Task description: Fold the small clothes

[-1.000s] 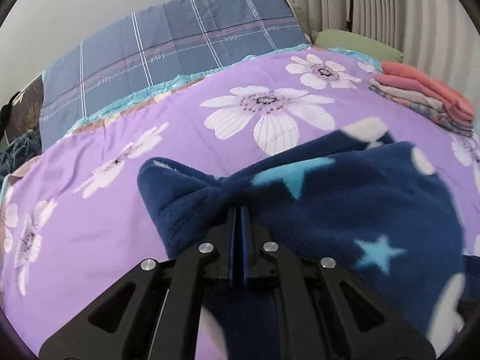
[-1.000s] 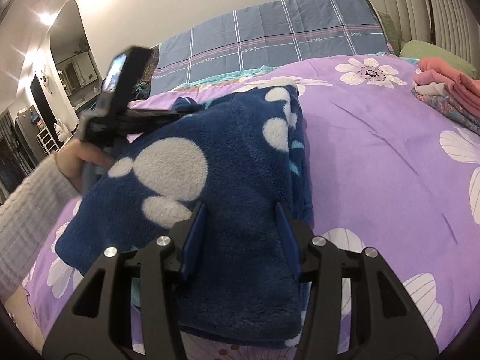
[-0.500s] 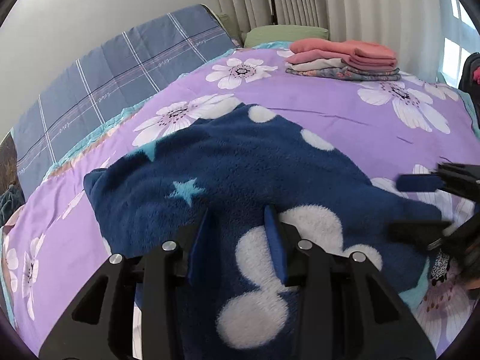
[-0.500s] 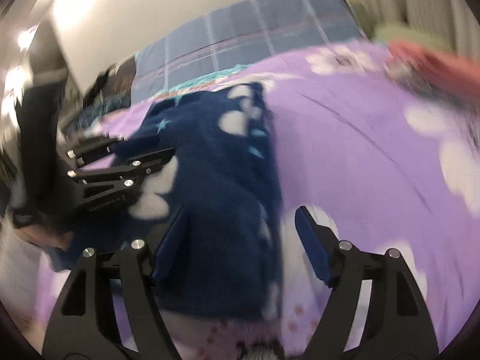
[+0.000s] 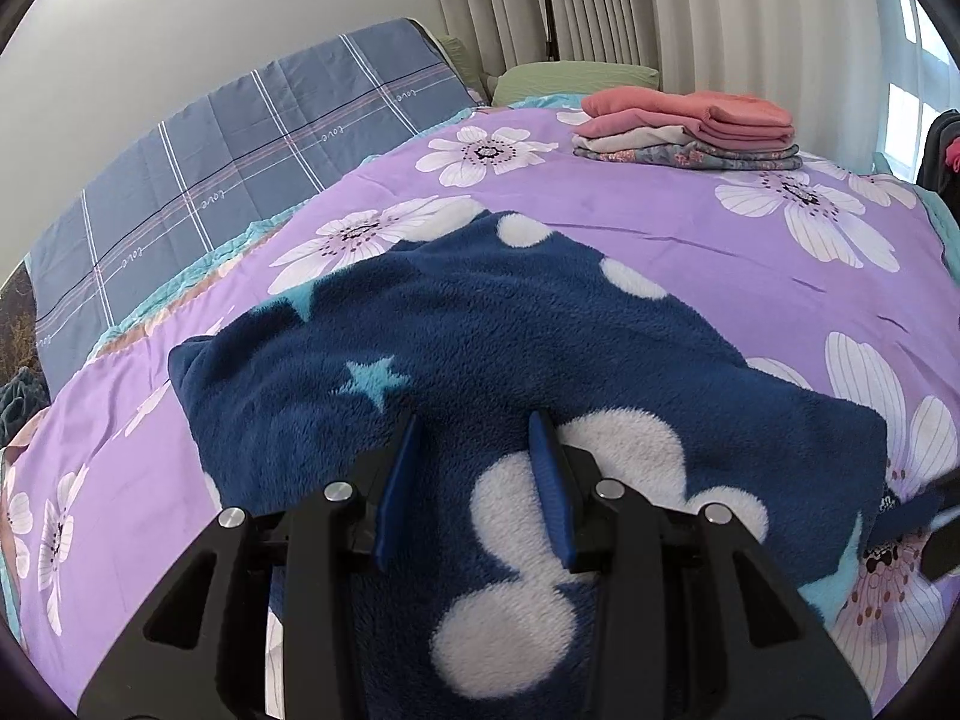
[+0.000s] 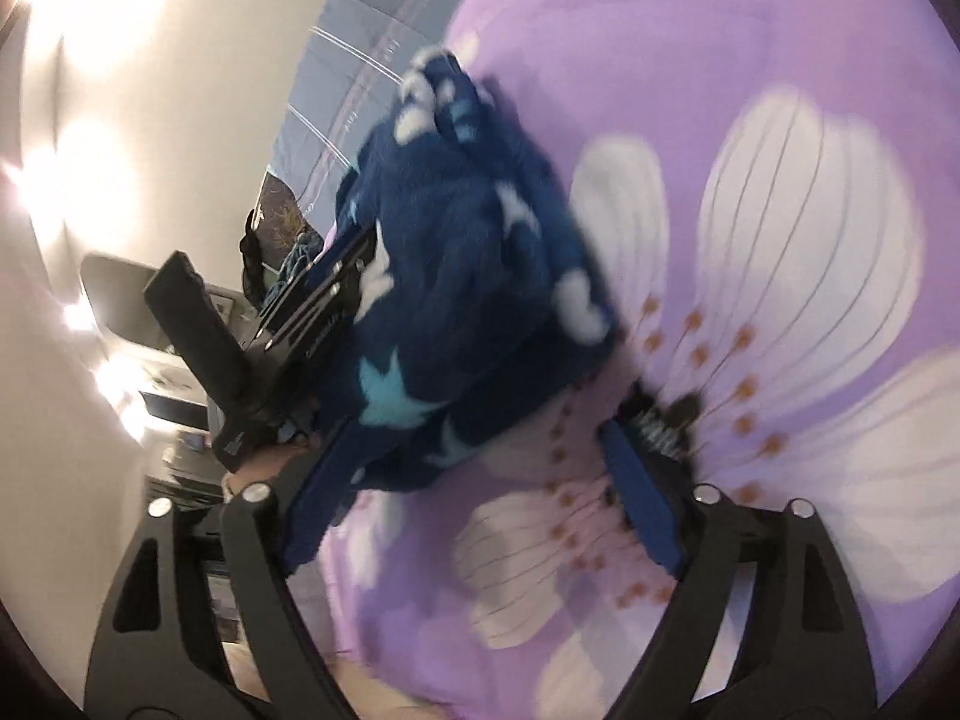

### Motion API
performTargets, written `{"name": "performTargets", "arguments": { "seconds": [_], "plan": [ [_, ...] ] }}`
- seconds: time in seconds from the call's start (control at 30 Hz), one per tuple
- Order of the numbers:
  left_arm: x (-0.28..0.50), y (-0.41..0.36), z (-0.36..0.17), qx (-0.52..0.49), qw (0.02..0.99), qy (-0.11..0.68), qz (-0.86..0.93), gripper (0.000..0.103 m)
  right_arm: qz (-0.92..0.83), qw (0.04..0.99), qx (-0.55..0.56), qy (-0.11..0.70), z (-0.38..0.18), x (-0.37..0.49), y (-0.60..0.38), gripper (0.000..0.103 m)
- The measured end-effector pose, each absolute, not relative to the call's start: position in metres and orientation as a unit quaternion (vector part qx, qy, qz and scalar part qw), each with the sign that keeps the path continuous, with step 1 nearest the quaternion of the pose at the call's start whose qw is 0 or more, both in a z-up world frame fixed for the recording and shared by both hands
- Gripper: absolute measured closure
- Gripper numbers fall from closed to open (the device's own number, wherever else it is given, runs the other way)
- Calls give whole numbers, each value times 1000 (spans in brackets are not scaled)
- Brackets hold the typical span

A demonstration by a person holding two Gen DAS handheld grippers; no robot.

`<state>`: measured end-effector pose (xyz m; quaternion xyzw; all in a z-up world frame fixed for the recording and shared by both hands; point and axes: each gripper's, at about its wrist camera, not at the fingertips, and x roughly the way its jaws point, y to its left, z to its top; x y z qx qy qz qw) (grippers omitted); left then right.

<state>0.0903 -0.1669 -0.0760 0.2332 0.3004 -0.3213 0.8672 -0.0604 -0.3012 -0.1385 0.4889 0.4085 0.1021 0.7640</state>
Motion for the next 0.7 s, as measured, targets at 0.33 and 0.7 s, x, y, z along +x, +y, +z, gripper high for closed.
{"name": "performTargets", "arguments": {
  "seconds": [0.33,0.7],
  "plan": [
    [90,-167,-76,232,868,300,-321,64,12,767,523,372,-140,-30,-295,7],
    [91,-166,-76,223,868,302,-324,64,-103,775,510,357,-139,-7,-273,3]
  ]
}}
